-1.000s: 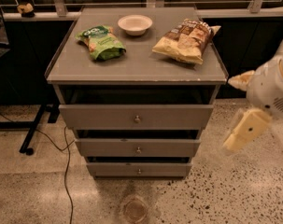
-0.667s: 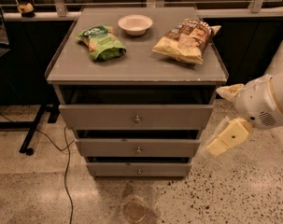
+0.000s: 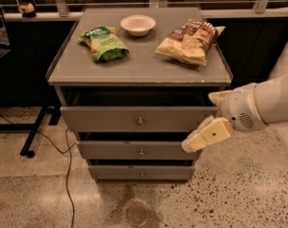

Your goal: Open top drawer

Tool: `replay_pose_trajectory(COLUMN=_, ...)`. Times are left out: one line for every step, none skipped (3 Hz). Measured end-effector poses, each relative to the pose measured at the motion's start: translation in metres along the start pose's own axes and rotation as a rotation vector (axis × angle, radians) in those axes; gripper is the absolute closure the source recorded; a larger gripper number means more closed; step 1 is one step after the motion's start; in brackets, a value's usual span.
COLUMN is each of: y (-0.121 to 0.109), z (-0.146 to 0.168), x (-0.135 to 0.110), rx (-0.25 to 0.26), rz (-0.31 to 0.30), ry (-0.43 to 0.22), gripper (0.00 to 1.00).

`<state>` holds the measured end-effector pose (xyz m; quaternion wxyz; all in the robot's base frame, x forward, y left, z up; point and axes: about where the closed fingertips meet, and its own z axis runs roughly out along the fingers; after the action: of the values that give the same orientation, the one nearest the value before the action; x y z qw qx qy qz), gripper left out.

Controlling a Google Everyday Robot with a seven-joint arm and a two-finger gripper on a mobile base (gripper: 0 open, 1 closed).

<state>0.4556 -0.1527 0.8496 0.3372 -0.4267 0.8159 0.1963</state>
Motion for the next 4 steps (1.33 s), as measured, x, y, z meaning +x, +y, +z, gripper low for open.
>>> replay_pose_trajectory(y=0.0005, z=0.0005, x=-0.0014, rx=0.000, rz=0.012, ry=-0.001, gripper=0.00)
replay_pose_trajectory(y=0.0005, z=0.0005, x=-0.0015, rx=0.000, rz=0.012, ry=-0.001, gripper=0.19)
replay_pose_trajectory(y=0.0005, z=0.0005, x=-0.0015, rx=0.000, rz=0.011, ry=-0.001, gripper=0.42)
replay_pose_trajectory(y=0.0005, z=0.0005, x=-0.0015, rx=0.000, rz=0.011, ry=-0.001, gripper=0.66)
